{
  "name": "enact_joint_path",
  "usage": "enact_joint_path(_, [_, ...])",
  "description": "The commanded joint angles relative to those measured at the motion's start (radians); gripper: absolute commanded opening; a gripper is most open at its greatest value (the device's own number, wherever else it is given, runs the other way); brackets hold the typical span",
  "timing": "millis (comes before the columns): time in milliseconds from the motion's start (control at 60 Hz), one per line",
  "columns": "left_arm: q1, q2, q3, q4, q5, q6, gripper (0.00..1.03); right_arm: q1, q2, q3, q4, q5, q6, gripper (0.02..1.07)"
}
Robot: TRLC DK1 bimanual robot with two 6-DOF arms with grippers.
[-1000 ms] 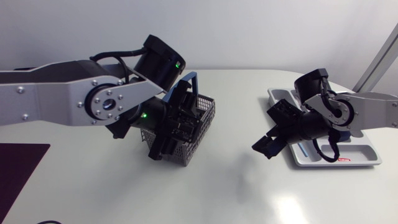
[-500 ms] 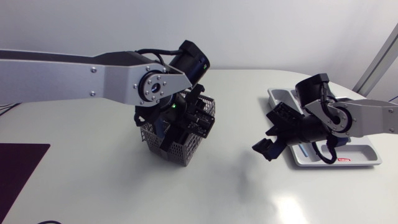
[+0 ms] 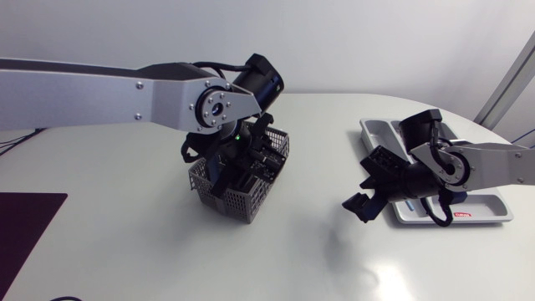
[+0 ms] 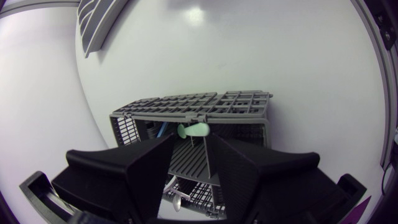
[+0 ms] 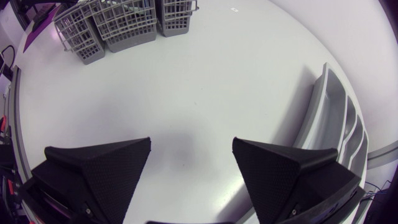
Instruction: Unload the cutlery basket into the drawer organizer.
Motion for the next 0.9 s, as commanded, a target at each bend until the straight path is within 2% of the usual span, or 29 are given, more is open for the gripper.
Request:
enact_joint_path(0, [0.007,0.031,0.025,-0.016,-0.004,0.035,0.44,-0.002,0.024,-0.018,0.011,-0.009,-0.022,0.97])
enact_joint_path(550, [0.022,0.074,0.054,0.004,-0.004,0.029,0.42,-0.002,0.052,-0.011,0.014,-0.007,-0.023,0.97])
enact_joint_path(600, [0.024,0.077,0.07,0.004,-0.004,0.027,0.38,-0.002,0.055,-0.009,0.015,-0.007,-0.023,0.97])
enact_joint_path(883, [0.021,0.1,0.081,0.004,-0.004,0.012,0.36,-0.002,0.063,-0.015,0.026,-0.007,-0.025,0.97])
